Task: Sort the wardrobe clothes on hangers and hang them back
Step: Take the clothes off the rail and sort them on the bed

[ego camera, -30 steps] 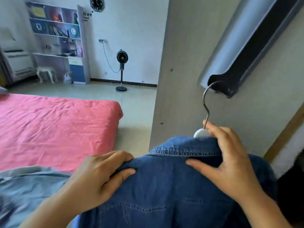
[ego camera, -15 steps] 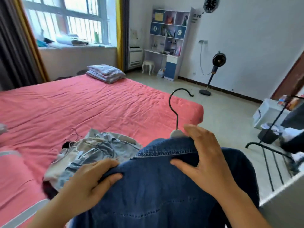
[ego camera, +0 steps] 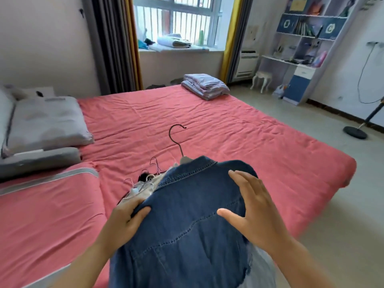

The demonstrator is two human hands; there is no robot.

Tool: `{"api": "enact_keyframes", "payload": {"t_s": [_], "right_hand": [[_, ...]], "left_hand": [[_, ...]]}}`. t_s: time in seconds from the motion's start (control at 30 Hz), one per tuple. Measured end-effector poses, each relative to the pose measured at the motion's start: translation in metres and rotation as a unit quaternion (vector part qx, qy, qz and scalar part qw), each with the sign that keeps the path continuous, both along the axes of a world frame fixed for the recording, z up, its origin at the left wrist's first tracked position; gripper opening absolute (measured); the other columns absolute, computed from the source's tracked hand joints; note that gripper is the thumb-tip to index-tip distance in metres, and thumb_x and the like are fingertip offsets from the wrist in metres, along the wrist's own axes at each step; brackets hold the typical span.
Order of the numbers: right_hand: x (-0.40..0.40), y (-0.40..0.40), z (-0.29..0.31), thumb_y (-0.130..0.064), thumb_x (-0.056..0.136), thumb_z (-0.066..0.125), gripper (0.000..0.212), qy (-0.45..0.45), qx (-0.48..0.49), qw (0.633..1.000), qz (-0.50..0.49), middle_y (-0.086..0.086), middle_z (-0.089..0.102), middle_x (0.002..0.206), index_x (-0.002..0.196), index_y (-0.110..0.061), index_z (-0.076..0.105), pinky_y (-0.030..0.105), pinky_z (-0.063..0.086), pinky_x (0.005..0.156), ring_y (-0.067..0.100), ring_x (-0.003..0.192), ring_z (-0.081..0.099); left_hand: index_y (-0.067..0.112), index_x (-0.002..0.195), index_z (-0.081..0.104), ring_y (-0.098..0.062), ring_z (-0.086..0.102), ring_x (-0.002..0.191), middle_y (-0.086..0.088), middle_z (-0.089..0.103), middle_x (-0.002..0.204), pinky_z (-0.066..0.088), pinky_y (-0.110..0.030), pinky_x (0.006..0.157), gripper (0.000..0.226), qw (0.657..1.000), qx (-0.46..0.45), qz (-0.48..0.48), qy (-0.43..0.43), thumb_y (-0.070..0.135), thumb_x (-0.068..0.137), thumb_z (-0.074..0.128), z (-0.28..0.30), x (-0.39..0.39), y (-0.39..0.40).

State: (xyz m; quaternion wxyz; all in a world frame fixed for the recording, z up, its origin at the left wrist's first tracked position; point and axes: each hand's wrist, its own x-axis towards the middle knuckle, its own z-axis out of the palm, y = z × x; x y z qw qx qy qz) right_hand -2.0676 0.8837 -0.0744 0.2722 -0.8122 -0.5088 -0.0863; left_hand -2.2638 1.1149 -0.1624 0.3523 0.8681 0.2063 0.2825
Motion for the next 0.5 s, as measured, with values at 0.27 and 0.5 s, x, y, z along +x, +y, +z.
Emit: {"api": "enact_keyframes", "payload": {"t_s": [0.27,0.5], "right_hand": [[0.055,0.082,-0.056,-0.058,0.073,0.052,0.072,0.059,-0.043,0.997,0.038,-0.005,0.049,0.130,0.135,-0.024,0.039,0.028,0.033,0.097,0.008,0.119,0.038],[0.069,0.115,-0.097,-0.038,0.078,0.070,0.061,0.121,-0.100,0.985,0.065,-0.003,0.053,0.127,0.132,-0.016,0.052,0.025,0.036,0.098,0.018,0.119,0.050]], "left_hand": [[0.033,0.081,0.061,0.011,0.056,0.072,0.022,0.066,0.083,0.041,-0.010,0.066,0.029,0.989,-0.092,0.069,0.097,0.005,0.088,0.063,-0.073,0.040,0.086],[0.035,0.093,0.059,-0.023,0.061,0.088,0.000,0.068,0.095,0.045,-0.035,0.075,0.009,0.945,-0.099,0.169,0.261,0.027,0.091,0.058,-0.105,0.047,0.126]]}}
